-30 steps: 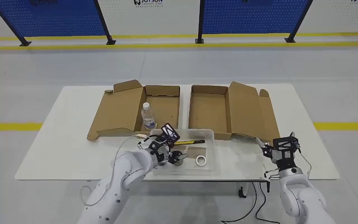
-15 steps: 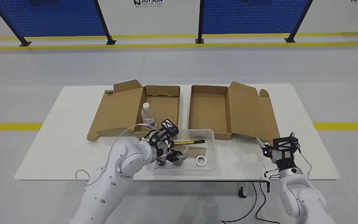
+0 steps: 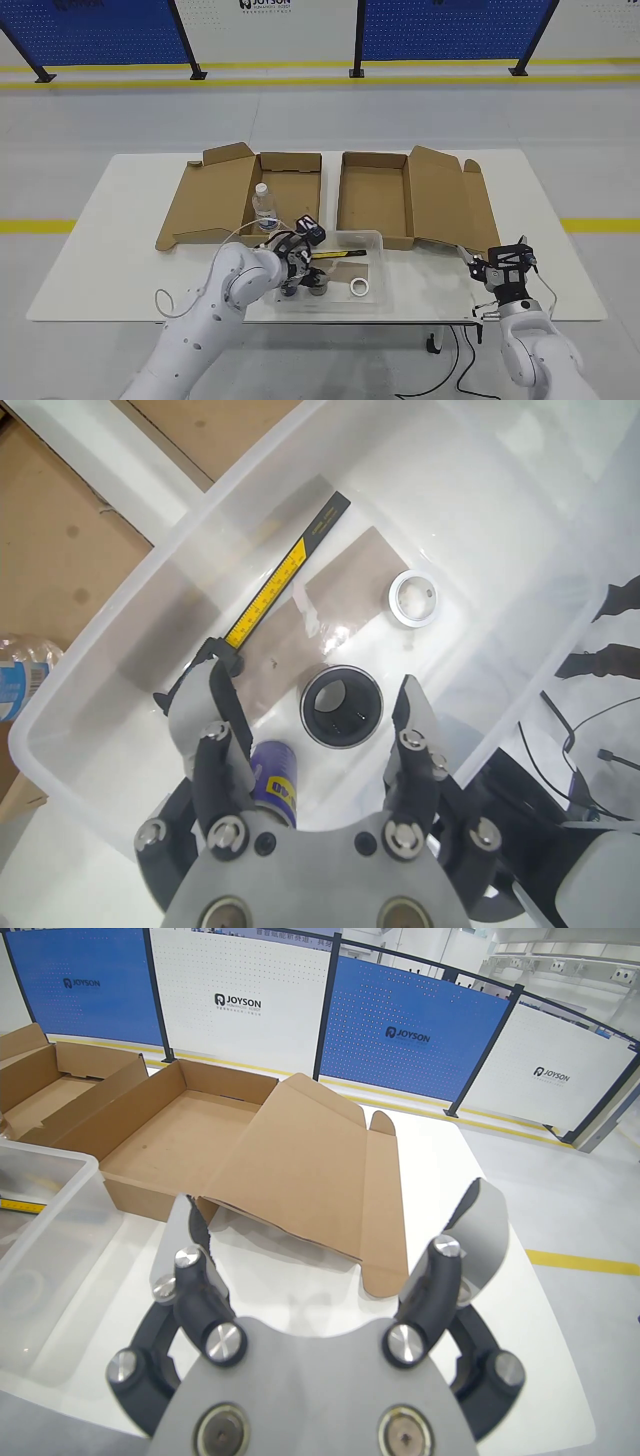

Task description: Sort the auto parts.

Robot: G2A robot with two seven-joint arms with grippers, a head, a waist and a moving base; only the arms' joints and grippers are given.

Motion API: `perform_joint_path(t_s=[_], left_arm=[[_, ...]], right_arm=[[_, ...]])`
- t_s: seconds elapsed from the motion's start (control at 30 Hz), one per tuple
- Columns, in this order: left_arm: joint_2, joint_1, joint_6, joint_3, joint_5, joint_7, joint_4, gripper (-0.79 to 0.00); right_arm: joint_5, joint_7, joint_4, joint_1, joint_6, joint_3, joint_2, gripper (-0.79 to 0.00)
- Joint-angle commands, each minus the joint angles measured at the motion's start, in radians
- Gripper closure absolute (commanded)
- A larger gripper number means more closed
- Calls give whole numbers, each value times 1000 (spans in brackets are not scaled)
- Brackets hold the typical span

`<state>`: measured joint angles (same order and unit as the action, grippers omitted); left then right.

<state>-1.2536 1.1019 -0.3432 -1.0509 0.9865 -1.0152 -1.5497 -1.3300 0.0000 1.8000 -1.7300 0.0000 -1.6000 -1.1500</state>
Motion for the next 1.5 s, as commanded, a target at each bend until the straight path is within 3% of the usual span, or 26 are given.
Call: perform_joint_path(t_s=[0.0,0.03,0.13,0.37,0.5,1.47], left_arm=[[0,-5,3,4,-4,-1,11,-520],[0,-7,3,6,-5,-1,14,-486],[1,-11,3,9,-10,-9,18,-523],[5,-15,13,12,-15,-25,18,-480],[7,-18,14,16,-19,-34,18,-385],[1,-89,16,92,-55,-54,120,-329]], right_arm=[[0,0,0,0,0,0,0,-785],[0,0,0,0,0,0,0,-785],[0,0,0,0,0,0,0,-785],[0,0,0,0,0,0,0,-785],[0,0,0,0,0,0,0,-785],[0,0,0,0,0,0,0,-785]])
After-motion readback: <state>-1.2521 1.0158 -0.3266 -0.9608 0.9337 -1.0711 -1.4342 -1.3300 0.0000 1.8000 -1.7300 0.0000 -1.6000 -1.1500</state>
